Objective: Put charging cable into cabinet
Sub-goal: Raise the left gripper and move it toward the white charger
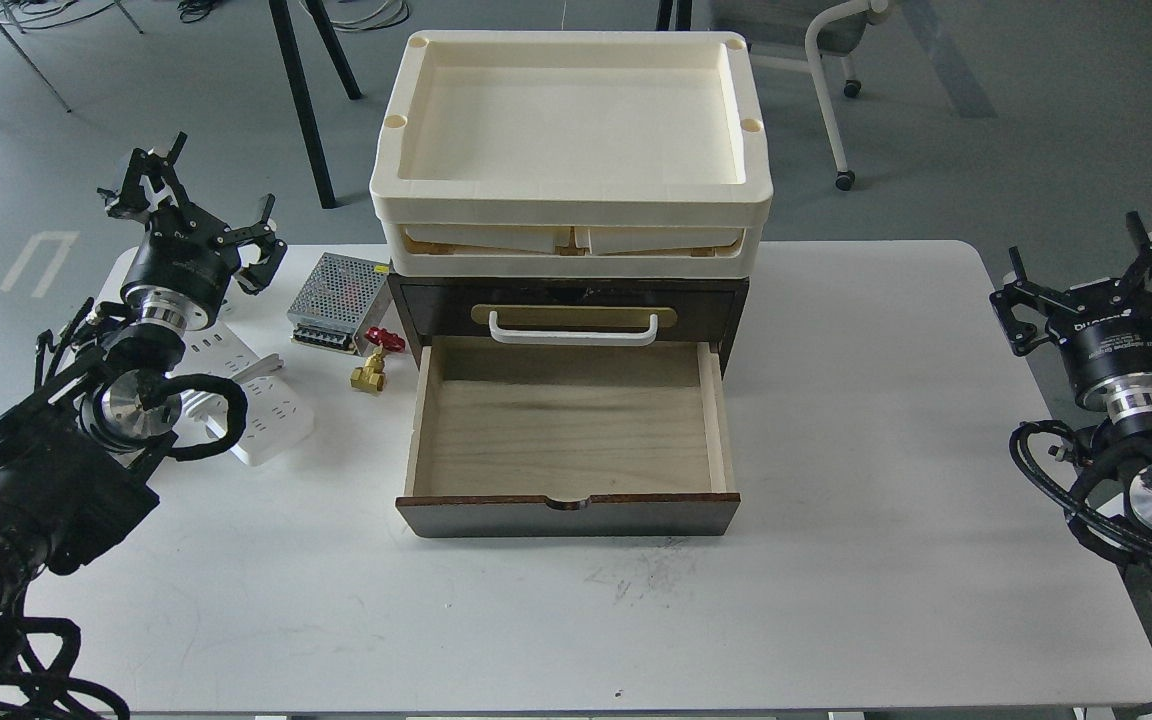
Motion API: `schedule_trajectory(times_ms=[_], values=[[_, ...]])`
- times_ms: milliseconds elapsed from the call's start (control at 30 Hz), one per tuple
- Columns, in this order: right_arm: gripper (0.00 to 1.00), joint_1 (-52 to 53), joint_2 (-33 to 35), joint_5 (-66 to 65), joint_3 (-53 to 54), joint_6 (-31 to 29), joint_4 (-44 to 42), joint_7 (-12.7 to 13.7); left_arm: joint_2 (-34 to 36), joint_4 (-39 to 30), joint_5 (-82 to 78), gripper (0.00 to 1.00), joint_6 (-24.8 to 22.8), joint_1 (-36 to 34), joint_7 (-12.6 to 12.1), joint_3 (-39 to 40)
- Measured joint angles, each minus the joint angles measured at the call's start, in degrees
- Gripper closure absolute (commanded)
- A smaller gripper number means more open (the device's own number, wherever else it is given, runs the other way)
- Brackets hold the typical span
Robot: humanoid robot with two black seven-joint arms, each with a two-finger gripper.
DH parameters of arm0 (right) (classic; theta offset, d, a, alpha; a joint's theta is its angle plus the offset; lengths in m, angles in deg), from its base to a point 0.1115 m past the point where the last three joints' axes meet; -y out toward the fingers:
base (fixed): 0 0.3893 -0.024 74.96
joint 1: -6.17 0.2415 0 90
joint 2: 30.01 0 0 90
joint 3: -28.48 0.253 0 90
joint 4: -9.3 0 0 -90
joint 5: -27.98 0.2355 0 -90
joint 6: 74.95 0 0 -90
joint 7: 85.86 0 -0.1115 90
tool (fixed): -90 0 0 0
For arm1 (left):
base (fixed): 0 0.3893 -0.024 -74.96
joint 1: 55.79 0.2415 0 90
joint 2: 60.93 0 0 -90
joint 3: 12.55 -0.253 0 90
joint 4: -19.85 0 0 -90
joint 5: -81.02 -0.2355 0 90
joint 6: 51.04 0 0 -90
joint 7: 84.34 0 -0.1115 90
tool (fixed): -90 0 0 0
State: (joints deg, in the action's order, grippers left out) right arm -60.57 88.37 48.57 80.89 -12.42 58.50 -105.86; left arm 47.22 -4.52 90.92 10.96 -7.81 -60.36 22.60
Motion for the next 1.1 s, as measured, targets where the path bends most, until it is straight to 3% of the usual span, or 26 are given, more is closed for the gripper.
schedule_trajectory(times_ms=[400, 667, 867, 1000, 1100], values=[[0.0, -0.4, -0.1, -0.3, -0.4, 2.3, 2.0, -0.2, 3.3, -2.3, 0.2, 0.0, 0.0, -0.3, -0.6, 2.1], [0.0, -0.5, 0.0, -0.3, -0.2, 2.3, 2.1, -1.0, 17.1, -10.2, -8.5, 0.01, 0.0, -0.9, -0.3, 0.7], [0.0, -0.5, 0.0, -0.3, -0.3, 2.3, 2.2, -1.2, 28.9, -25.4, -29.7, 0.01, 0.2, -2.3, -0.2, 0.6], [0.0, -0.5, 0.0, -0.4, -0.6, 2.3, 2.1, -1.2, 33.4, -35.9, -51.2, 0.01, 4.4, -2.8, -0.4, 0.6], [0.0, -0.5, -0.1, -0.4, -0.7, 2.3, 2.1, -1.2, 35.8, -40.1, -66.9, 0.01, 6.3, -2.9, -0.6, 0.6]])
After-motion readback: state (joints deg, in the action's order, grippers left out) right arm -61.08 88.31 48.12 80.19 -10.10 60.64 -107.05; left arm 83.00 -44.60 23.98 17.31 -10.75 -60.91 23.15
